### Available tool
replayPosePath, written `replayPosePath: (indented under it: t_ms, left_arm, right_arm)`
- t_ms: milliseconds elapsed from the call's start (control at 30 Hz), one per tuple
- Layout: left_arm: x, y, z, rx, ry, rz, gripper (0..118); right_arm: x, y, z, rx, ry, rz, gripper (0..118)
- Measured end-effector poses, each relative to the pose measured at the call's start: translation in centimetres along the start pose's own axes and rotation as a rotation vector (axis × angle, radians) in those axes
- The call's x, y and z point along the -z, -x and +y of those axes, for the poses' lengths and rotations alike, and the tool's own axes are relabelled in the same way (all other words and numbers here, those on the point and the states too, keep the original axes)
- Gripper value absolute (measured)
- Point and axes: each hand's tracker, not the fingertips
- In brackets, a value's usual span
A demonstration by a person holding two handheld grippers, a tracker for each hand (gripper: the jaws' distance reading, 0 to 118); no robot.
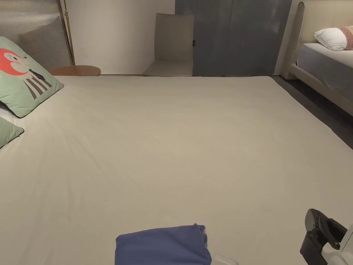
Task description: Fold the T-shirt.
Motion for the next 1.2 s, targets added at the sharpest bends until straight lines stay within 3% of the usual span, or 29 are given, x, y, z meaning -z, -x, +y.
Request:
replayPosePath:
  t_ms: [200,333,633,767,867,967,1000,1033,1100,1133,1200]
  left_arm:
    - [-5.3,3.9,3.4,-0.158,-0.183,-0.021,0]
    - [-9.8,9.3,4.5,-0.277,-0.284,0.059,0]
    - [-15.7,18.4,1.4,-0.462,-0.292,0.307,0]
    - [-16.5,20.4,-0.6,-0.569,-0.257,0.276,0]
    - [-16.2,21.7,-1.9,-0.649,-0.206,0.181,0]
    - [-15.0,23.5,-3.0,-0.737,-0.122,0.022,1]
    - [-14.5,24.3,-3.2,-0.776,-0.072,-0.049,13]
    - [-13.8,25.1,-3.3,-0.810,-0.035,-0.131,34]
    - [-12.0,26.5,-3.6,-0.843,0.034,-0.298,92]
    - [-11.3,27.0,-3.8,-0.864,0.034,-0.341,110]
    - [-9.9,28.2,-3.9,-0.942,0.035,-0.415,111]
  right_arm:
    - [0.3,0.4,1.0,-0.009,-0.022,0.017,0]
    - [1.2,2.7,1.0,-0.044,-0.015,0.096,0]
    - [6.2,10.2,-5.2,-0.157,0.298,0.345,0]
    - [8.4,11.9,-8.8,-0.206,0.471,0.398,0]
    - [9.7,12.8,-10.7,-0.281,0.570,0.380,0]
    - [10.2,12.8,-10.3,-0.294,0.572,0.381,0]
    - [10.6,12.8,-9.9,-0.293,0.594,0.388,0]
    - [11.0,12.8,-9.7,-0.292,0.617,0.394,0]
    - [11.6,12.5,-9.4,-0.292,0.643,0.413,0]
    - [11.9,12.4,-9.3,-0.291,0.648,0.419,0]
    - [12.1,12.2,-9.3,-0.288,0.663,0.435,0]
